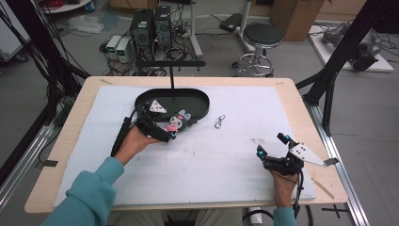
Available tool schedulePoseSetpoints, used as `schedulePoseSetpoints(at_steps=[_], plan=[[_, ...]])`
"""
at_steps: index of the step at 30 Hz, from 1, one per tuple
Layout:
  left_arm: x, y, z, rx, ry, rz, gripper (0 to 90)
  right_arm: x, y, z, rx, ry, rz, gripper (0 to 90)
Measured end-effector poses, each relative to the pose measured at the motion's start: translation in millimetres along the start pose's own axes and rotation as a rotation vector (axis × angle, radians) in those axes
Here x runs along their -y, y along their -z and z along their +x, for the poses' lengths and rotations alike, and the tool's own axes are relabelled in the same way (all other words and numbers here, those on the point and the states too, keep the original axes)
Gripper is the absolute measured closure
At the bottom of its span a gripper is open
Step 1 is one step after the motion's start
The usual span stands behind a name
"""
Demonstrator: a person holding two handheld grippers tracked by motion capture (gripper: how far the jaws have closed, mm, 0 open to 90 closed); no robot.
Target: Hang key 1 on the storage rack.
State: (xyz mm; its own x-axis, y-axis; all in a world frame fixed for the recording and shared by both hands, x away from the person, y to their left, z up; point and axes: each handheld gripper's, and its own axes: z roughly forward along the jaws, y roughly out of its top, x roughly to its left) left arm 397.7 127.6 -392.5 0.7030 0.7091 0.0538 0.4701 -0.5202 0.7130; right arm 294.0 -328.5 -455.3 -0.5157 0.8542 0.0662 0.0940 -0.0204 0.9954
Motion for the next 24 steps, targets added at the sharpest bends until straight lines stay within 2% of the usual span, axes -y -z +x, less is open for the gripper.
schedulePoseSetpoints(at_steps=[13, 22, 24], plan=[[2.8, -19.2, -5.3, -0.005, -0.003, 0.094, 2.7, 0.0, 0.1, -0.5, 0.001, -0.008, -0.001, 0.7], [2.0, -26.6, -7.8, -0.027, -0.004, 0.131, 3.0, 0.0, 0.2, -0.3, -0.001, -0.010, 0.000, 0.7], [1.6, -27.8, -8.9, -0.022, -0.005, 0.136, 5.5, 0.0, 0.1, -0.7, 0.000, -0.006, -0.001, 0.7]])
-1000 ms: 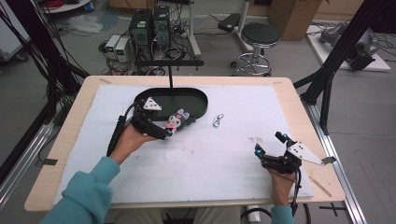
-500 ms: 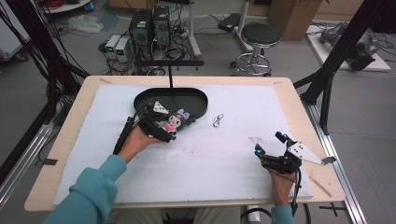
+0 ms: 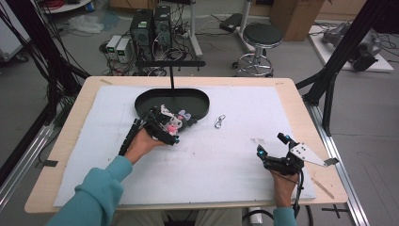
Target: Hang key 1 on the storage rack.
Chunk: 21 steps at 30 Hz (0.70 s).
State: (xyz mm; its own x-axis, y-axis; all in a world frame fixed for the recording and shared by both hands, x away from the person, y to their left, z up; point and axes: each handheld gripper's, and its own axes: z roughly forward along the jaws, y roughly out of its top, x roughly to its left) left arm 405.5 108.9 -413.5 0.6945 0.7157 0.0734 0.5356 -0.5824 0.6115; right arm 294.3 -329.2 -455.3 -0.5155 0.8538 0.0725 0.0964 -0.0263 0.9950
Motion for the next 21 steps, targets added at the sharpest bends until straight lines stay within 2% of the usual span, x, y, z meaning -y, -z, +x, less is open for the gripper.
schedulePoseSetpoints(at_steps=[1, 4, 8, 21], plan=[[0.1, -1.0, -1.1, -0.001, -0.005, 0.005, 11.4, 0.1, 0.0, 0.4, 0.000, -0.004, 0.001, 0.7], [0.3, -3.7, -2.7, -0.005, -0.016, 0.020, 11.4, 0.1, 0.1, 0.4, 0.000, -0.003, 0.001, 0.7], [0.3, -6.4, -4.0, -0.013, -0.022, 0.035, 16.8, 0.0, 0.0, 0.0, 0.000, -0.002, 0.000, 0.7], [0.9, -10.3, -2.8, 0.008, -0.003, 0.051, 35.5, 0.0, -0.1, 0.6, -0.002, 0.001, 0.002, 0.7]])
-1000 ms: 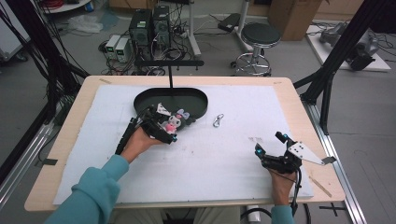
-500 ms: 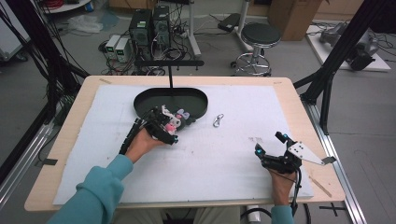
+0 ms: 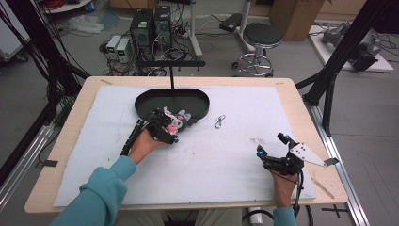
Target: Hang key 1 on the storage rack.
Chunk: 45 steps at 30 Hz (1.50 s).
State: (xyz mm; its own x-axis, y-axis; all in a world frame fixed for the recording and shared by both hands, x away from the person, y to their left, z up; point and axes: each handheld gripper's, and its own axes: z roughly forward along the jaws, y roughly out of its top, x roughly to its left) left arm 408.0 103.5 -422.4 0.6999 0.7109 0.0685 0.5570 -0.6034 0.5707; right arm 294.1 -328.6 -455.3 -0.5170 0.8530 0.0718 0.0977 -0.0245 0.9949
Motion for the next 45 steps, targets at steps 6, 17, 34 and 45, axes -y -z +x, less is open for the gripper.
schedulePoseSetpoints(at_steps=[6, 17, 34, 45], plan=[[-0.8, 0.3, -2.7, -0.008, 0.005, 0.010, 45.7, 0.0, 0.0, -0.1, -0.001, 0.001, -0.001, 0.7], [-1.5, 3.1, -2.7, -0.017, 0.011, 0.018, 51.4, 0.0, 0.0, -0.1, -0.001, 0.001, -0.001, 0.7], [-2.9, 37.0, 6.8, 0.012, 0.025, -0.152, 52.6, 0.1, -0.1, -0.2, -0.001, 0.004, -0.001, 0.7], [1.9, 61.0, 22.3, 0.000, 0.076, -0.259, 52.6, 0.1, -0.3, 0.1, 0.003, 0.010, -0.001, 0.7]])
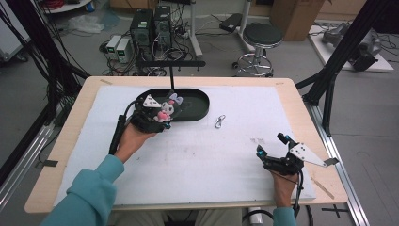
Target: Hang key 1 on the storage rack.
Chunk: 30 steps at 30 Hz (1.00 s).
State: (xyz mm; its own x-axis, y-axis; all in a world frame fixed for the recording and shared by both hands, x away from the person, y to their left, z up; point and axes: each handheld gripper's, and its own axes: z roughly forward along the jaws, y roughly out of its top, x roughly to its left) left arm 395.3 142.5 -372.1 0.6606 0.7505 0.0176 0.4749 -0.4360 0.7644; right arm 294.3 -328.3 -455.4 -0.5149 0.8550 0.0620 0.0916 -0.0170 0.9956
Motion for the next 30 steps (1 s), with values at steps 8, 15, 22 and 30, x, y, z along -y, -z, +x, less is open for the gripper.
schedulePoseSetpoints(at_steps=[8, 15, 22, 30], plan=[[-2.5, 18.6, 17.5, -0.018, 0.042, -0.050, 52.5, -0.1, 0.0, -0.3, 0.000, -0.001, 0.002, 0.7], [-14.4, 38.6, 33.4, -0.036, 0.055, -0.089, 52.5, -0.1, -0.1, -0.2, -0.002, -0.002, 0.002, 0.7], [-23.5, 55.4, 48.3, -0.078, 0.070, -0.105, 52.5, -0.1, -0.1, -0.3, -0.002, -0.002, 0.002, 0.7], [-28.7, 60.1, 59.4, -0.095, 0.083, -0.118, 52.5, -0.1, -0.4, -0.2, -0.005, 0.003, -0.001, 0.7]])
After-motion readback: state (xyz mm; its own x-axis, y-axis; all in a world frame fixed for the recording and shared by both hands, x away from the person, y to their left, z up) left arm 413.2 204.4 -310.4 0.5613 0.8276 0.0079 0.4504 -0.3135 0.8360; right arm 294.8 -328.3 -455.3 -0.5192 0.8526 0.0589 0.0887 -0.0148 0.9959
